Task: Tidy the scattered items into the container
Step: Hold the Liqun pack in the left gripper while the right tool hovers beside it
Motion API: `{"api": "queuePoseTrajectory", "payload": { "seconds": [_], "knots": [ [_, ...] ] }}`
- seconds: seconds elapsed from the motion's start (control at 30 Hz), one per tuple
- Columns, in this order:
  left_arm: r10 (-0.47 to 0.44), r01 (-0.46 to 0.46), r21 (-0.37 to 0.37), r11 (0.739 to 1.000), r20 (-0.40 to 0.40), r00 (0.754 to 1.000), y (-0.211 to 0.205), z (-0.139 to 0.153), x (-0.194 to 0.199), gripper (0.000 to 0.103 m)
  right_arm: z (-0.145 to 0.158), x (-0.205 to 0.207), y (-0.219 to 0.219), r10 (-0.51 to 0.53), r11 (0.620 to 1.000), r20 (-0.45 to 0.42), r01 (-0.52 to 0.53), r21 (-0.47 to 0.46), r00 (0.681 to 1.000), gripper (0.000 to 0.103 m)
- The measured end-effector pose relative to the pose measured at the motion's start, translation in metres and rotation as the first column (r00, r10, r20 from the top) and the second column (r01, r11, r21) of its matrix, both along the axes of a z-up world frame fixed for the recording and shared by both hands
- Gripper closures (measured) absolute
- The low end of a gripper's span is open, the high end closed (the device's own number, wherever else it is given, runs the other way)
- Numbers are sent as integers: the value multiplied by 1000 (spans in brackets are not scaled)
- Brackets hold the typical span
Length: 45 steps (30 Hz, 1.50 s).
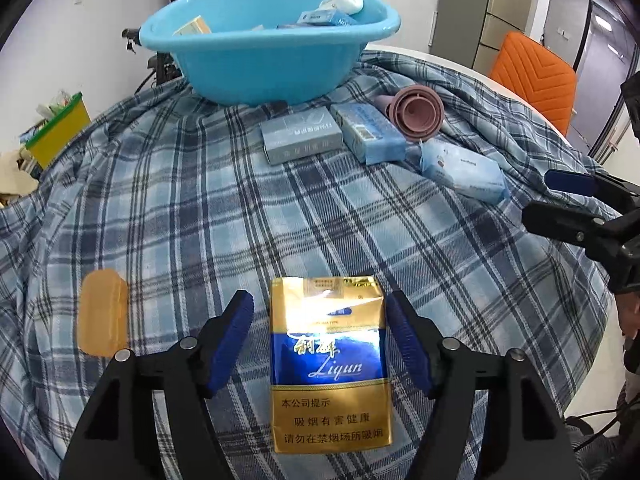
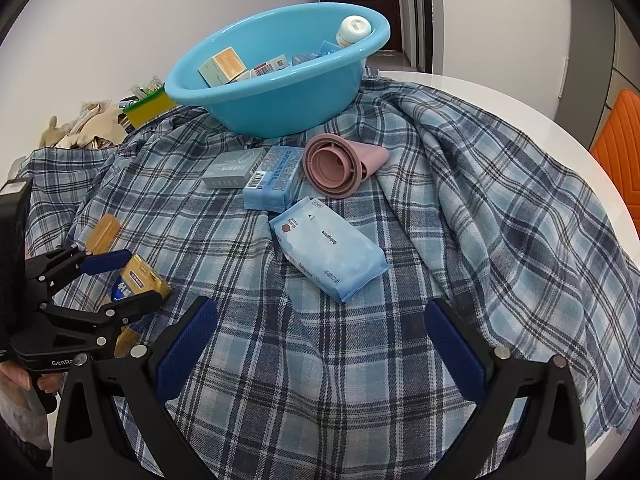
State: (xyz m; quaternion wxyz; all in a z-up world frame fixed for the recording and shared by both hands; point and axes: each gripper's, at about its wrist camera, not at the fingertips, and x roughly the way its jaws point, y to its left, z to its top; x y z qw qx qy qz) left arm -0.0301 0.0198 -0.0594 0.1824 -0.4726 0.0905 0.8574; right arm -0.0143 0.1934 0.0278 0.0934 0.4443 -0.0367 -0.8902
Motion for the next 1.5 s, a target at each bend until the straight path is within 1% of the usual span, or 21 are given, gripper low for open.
{"api": "queuePoseTrajectory", "payload": {
  "seconds": [0.1,0.2,0.23,0.3,0.4,0.47,0.6,0.67,0.7,0.73,0.77,0.87,0.93,1.0,1.03,1.1,1.17,1.23,1.27,1.33,1.5],
  "knots": [
    [0,0,-8,1000,1,1000,2,-4,1,32,-2,-1,3,-3,1000,5,3,-4,1000,0],
    [-1,1,11,1000,-4,1000,3,-5,1,32,-3,-1,4,-2,1000,9,2,-4,1000,0],
    [-1,1,17,1000,-7,1000,3,-5,0,33,-3,-1,4,-4,1000,10,4,-4,1000,0],
    [2,-2,28,1000,-12,1000,3,-5,-1,47,-3,-1,6,-5,1000,12,5,-4,1000,0],
    [-2,3,59,998,-13,1000,1,0,-2,51,-2,1,6,7,1000,9,-7,-11,1000,4],
    [-47,47,67,997,-6,999,2,3,1,53,-2,2,4,54,998,13,-53,-35,998,16],
    [-138,138,68,988,10,990,12,3,11,53,-6,1,-5,130,990,35,-127,-62,991,30],
    [-173,173,38,984,19,985,20,0,17,47,-10,1,-9,170,982,55,-165,-90,984,43],
    [-163,163,5,987,10,987,24,-1,20,43,-13,0,-11,195,976,71,-185,-117,978,46],
    [-157,158,-19,987,7,988,26,-2,21,34,-15,-1,-12,216,969,83,-203,-139,973,51],
    [-170,170,-34,985,9,985,28,-3,23,31,-16,0,-14,236,963,88,-221,-151,968,57],
    [-196,196,15,980,35,980,22,-1,29,30,-18,0,-22,306,944,91,-289,-163,948,65],
    [-194,192,46,980,53,979,15,2,31,30,-17,-1,-27,362,919,93,-338,-201,928,70],
    [-188,188,23,982,40,981,11,4,34,30,-15,0,-34,392,907,91,-368,-204,915,70],
    [-185,185,8,983,31,982,9,4,35,30,-11,2,-38,402,905,73,-384,-184,913,71],
    [-189,189,5,982,36,981,8,2,34,30,-3,8,-46,444,886,34,-433,-166,896,72],
    [-213,213,1,977,54,976,11,0,36,30,-1,12,-56,485,866,30,-475,-152,874,80],
    [-237,238,-17,971,62,970,15,-3,38,46,-5,14,-64,502,861,52,-493,-127,863,88],
    [-244,246,-21,969,62,968,16,-3,38,46,-8,15,-66,503,862,63,-495,-109,862,91],
    [-263,263,9,965,67,963,17,-2,38,48,-11,19,-68,517,855,71,-511,-87,853,93],
    [-286,281,64,957,79,955,17,-2,35,49,-14,26,-68,552,833,66,-547,-84,831,93]
  ]
}}
